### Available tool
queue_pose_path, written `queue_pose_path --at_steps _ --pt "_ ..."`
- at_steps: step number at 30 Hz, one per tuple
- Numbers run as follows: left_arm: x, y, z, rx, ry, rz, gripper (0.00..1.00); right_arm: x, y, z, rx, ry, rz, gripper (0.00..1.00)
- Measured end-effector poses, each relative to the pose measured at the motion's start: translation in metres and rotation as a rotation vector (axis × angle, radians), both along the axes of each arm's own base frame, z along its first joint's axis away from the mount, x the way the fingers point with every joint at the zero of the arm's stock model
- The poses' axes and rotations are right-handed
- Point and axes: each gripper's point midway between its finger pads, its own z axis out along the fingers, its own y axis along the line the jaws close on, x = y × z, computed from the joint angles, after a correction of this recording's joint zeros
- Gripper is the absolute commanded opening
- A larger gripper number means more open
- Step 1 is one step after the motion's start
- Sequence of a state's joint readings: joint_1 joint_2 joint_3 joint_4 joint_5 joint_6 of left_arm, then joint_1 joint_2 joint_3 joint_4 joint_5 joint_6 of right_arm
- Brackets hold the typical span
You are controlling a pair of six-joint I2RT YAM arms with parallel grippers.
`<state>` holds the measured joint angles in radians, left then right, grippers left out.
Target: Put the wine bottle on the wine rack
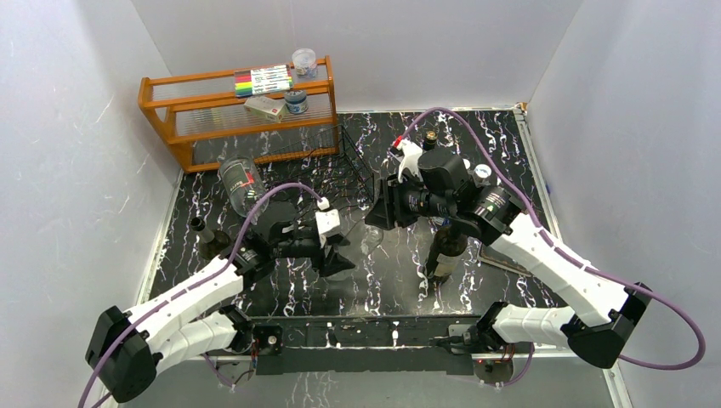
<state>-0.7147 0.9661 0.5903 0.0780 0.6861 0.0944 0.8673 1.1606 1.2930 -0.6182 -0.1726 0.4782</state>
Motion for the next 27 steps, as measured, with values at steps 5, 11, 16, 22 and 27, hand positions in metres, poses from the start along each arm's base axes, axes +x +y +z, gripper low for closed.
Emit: queue_pose_path --at_steps 5,11,16,22,27 --pt "0.029 0.01 0.002 0.071 -0.22 0.066 0.18 -0.001 0.0 0.002 0.003 -0.007 0.011 0.71" --pt "0.069 0.015 0.042 0.106 -0.527 0.124 0.2 -0.006 -0.007 0.0 -0.046 -0.02 0.044 0.84" --pt "0.089 0.016 0.08 0.113 -0.76 0.141 0.22 0.001 -0.009 0.023 -0.065 -0.079 0.048 0.85" --pt "0.101 0.021 0.097 0.176 -0.946 0.123 0.2 0.002 -0.009 0.04 -0.041 -0.122 0.056 0.94" --pt "0.104 0.023 0.096 0.234 -1.046 0.075 0.19 0.005 -0.012 0.04 -0.053 -0.134 0.037 0.96"
